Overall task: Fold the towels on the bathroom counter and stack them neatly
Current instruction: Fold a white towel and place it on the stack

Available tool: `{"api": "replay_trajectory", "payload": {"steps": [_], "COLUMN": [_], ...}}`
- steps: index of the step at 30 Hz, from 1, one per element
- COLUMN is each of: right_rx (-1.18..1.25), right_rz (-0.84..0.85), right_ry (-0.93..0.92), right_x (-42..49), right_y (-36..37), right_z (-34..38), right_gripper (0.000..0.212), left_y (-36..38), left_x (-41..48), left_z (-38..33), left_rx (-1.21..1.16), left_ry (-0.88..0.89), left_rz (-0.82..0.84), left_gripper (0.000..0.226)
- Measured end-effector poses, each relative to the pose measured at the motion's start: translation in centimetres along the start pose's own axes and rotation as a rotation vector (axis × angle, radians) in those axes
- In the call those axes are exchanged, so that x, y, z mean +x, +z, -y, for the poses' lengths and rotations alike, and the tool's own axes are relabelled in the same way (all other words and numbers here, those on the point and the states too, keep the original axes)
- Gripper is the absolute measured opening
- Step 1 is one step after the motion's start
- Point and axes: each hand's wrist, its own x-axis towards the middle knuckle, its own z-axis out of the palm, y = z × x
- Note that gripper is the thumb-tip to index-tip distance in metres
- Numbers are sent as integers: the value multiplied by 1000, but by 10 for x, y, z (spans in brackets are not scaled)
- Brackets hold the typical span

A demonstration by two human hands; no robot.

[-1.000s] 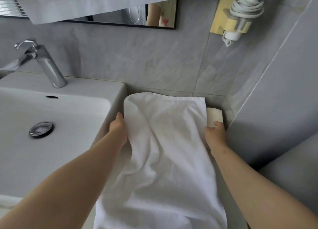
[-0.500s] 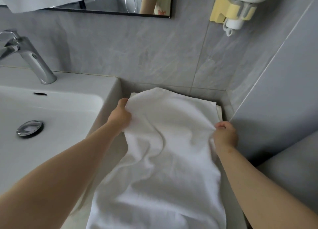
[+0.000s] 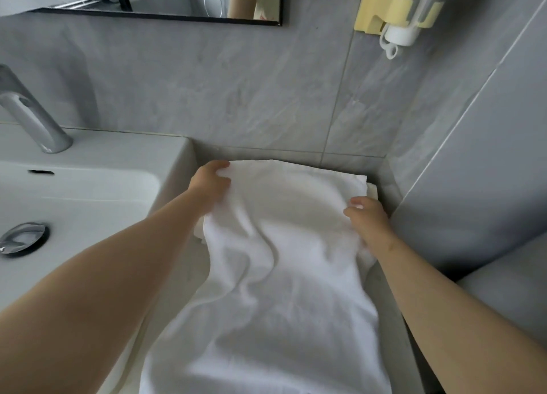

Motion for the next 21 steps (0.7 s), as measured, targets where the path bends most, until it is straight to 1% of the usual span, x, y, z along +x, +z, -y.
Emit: {"api": "replay_trajectory", "payload": {"steps": [1, 3, 4, 6, 7, 9, 10, 12, 13, 14, 15, 17, 19, 20, 21], "right_rx": [-37, -78, -82, -93, -144, -351, -441, -537, -570, -604, -638, -699, -730, -728, -711], "right_rz": [-26, -132, -189, -241, -229, -132, -77, -16, -13, -21, -32, -49, -61, -73, -85], "right_ry": [-39, -192, -260, -282, -255, -173, -136, -89, -91, -108, -133, -190, -244, -264, -284], "right_x": [0, -3, -4, -7, -7, -6, -6, -7, -9, -12, -15, -25, -37, -44, -51], "right_y": [0, -2, -3, -4, -4, -3, -3, -1, 1, 3, 6, 12, 18, 20, 22], "right_z": [2, 4, 5, 5, 4, 0, -1, -1, -1, -1, -1, -2, -7, -10, -12], "right_gripper": [43, 50, 53, 56, 57, 56, 57, 57, 56, 53, 50, 43, 38, 37, 36], "left_y": [-1, -5, -8, -12, -13, -10, -8, -4, -1, 2, 6, 16, 25, 26, 26], "left_x": [2, 0, -1, 1, 2, 4, 4, -1, -6, -10, -15, -22, -29, -33, -37], "left_z": [0, -3, -5, -2, 2, 13, 18, 25, 25, 25, 24, 25, 28, 29, 31], "left_rx": [30, 64, 56, 79, 136, 320, 427, 653, 767, 864, 930, 963, 914, 881, 857], "left_ry": [71, 242, 297, 341, 352, 337, 297, 180, 147, 157, 206, 319, 329, 315, 325], "left_rz": [-25, -96, -121, -151, -154, -100, -43, 52, 59, 42, 19, 31, 126, 151, 138], "left_gripper": [51, 59, 61, 63, 63, 62, 61, 59, 55, 51, 46, 41, 42, 43, 43]}}
